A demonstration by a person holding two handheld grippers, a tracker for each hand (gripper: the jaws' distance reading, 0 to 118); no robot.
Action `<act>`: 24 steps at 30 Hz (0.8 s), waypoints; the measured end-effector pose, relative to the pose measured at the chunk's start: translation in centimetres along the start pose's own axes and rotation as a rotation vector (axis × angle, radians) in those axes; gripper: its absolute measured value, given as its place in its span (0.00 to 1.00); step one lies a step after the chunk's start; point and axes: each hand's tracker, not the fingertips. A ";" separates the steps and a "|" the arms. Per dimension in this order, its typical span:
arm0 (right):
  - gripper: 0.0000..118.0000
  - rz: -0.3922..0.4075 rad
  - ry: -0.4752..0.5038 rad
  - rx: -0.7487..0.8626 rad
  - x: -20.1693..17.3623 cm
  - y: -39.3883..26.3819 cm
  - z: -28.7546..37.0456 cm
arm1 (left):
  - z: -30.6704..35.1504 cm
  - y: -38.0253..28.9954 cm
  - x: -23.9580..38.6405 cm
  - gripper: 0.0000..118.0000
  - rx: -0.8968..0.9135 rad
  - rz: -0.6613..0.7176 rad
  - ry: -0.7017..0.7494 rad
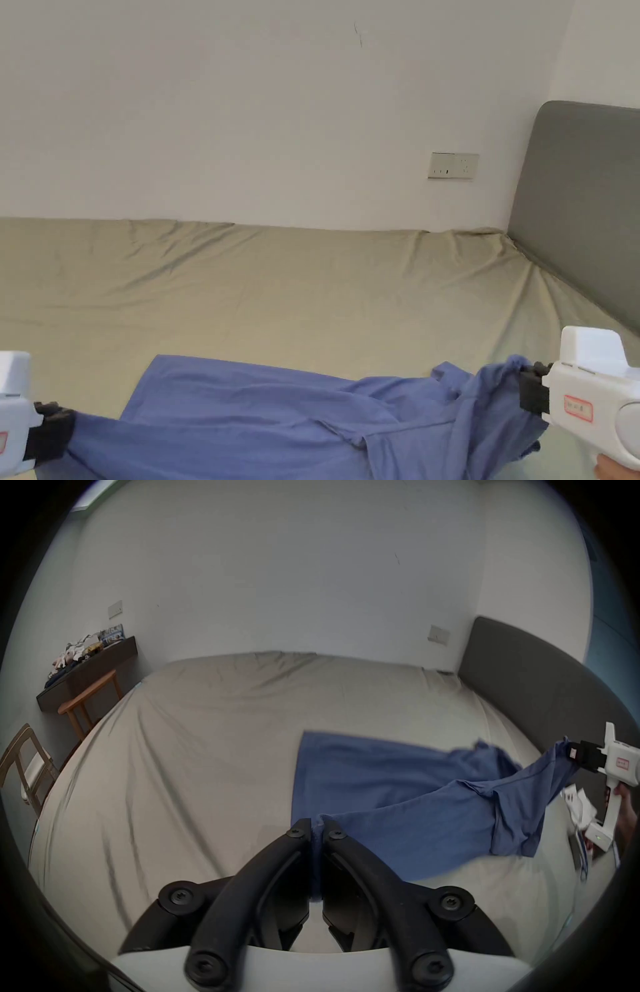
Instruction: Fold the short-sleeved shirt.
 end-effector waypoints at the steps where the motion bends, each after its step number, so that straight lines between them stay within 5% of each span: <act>1: 0.06 0.015 0.002 -0.012 0.0 -1.3 0.7 | 0.5 -1.2 0.1 0.04 -0.006 -0.010 -0.007; 10: 0.06 0.019 0.027 -0.105 1.7 -10.5 7.0 | 5.2 -10.2 -1.8 0.04 -0.066 0.064 -0.042; 18: 0.06 -0.122 -0.040 -0.188 5.5 -16.8 10.7 | 10.2 -16.0 -3.6 0.04 -0.102 0.073 -0.015; 24: 0.06 -0.139 -0.025 -0.212 5.6 -19.3 13.8 | 14.3 -18.7 -3.7 0.04 -0.092 0.131 -0.062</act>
